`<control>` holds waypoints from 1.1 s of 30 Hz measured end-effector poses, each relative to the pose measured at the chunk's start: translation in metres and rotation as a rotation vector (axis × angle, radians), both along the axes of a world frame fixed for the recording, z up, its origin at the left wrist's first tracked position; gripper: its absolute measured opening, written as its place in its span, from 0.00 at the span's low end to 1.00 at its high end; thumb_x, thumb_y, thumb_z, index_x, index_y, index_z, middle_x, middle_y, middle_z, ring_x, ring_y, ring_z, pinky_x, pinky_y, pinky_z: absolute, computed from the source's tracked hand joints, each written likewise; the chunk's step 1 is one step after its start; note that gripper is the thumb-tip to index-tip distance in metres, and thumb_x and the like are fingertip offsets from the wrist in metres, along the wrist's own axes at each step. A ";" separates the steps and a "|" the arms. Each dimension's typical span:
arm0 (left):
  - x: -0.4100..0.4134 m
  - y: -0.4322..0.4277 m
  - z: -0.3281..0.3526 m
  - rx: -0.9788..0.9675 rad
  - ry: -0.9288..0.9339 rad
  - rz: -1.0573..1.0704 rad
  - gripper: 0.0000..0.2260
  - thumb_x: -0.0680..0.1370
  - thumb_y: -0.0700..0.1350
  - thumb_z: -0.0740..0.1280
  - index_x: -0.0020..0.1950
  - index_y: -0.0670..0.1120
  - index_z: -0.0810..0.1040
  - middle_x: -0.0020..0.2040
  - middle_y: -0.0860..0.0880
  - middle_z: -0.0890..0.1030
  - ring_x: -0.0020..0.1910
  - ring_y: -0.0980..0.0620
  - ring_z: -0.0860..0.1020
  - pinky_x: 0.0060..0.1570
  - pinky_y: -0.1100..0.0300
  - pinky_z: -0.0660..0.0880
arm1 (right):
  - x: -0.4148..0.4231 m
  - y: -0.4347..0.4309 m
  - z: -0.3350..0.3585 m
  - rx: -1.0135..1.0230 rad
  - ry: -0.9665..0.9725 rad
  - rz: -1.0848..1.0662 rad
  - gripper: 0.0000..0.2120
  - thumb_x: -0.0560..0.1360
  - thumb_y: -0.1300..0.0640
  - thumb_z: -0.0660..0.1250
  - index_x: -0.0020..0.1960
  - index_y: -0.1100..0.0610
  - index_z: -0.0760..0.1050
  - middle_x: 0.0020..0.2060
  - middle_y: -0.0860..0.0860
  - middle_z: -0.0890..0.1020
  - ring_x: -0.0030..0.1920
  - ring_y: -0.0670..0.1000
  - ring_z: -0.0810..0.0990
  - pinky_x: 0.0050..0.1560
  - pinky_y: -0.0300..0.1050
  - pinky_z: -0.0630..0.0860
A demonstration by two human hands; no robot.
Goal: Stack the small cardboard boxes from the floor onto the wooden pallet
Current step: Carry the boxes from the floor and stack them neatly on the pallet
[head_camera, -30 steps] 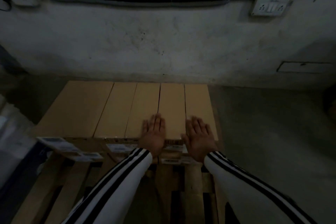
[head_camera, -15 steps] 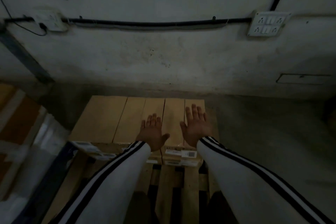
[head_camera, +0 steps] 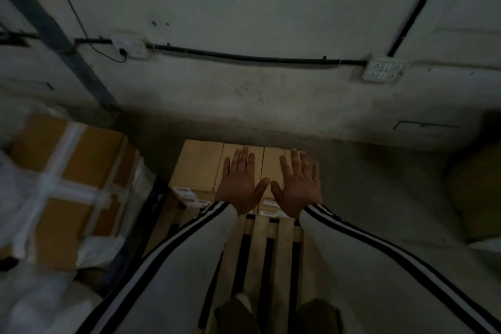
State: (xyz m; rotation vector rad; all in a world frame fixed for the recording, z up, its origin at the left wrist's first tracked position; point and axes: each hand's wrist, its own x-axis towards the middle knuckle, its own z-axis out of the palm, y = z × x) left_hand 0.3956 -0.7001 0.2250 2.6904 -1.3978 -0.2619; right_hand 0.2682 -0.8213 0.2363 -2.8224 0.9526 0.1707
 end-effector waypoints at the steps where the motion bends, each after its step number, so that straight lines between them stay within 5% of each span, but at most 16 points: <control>1: -0.008 0.012 0.006 0.002 0.001 0.008 0.38 0.82 0.66 0.45 0.82 0.42 0.43 0.83 0.42 0.41 0.81 0.44 0.39 0.79 0.44 0.37 | -0.007 0.011 0.008 -0.004 0.007 0.010 0.36 0.81 0.35 0.45 0.82 0.50 0.38 0.81 0.55 0.35 0.80 0.58 0.33 0.78 0.63 0.35; 9: -0.098 0.109 0.009 0.025 0.053 0.128 0.36 0.83 0.65 0.45 0.83 0.43 0.44 0.83 0.43 0.41 0.81 0.45 0.39 0.79 0.42 0.40 | -0.072 0.093 0.015 0.000 0.065 0.090 0.38 0.82 0.42 0.51 0.81 0.55 0.32 0.80 0.54 0.34 0.80 0.56 0.34 0.78 0.61 0.36; 18: -0.293 0.246 -0.062 -0.015 0.071 0.443 0.35 0.83 0.65 0.45 0.83 0.45 0.47 0.83 0.43 0.45 0.82 0.45 0.42 0.79 0.44 0.38 | -0.212 0.225 -0.070 0.022 0.104 0.328 0.39 0.82 0.40 0.50 0.81 0.55 0.32 0.80 0.54 0.34 0.80 0.57 0.34 0.78 0.61 0.35; 23: -0.419 0.335 -0.082 0.026 0.146 0.662 0.43 0.75 0.70 0.35 0.83 0.45 0.49 0.83 0.41 0.46 0.82 0.43 0.44 0.79 0.44 0.40 | -0.302 0.312 -0.082 0.075 0.118 0.513 0.43 0.80 0.34 0.52 0.81 0.54 0.33 0.80 0.55 0.36 0.81 0.57 0.36 0.77 0.60 0.35; 33: -0.544 0.475 -0.093 -0.043 0.204 0.987 0.36 0.83 0.65 0.47 0.83 0.44 0.46 0.83 0.43 0.46 0.82 0.44 0.45 0.79 0.44 0.42 | -0.375 0.458 -0.092 0.002 0.123 0.851 0.42 0.79 0.36 0.56 0.83 0.53 0.41 0.82 0.55 0.43 0.81 0.57 0.41 0.79 0.61 0.41</control>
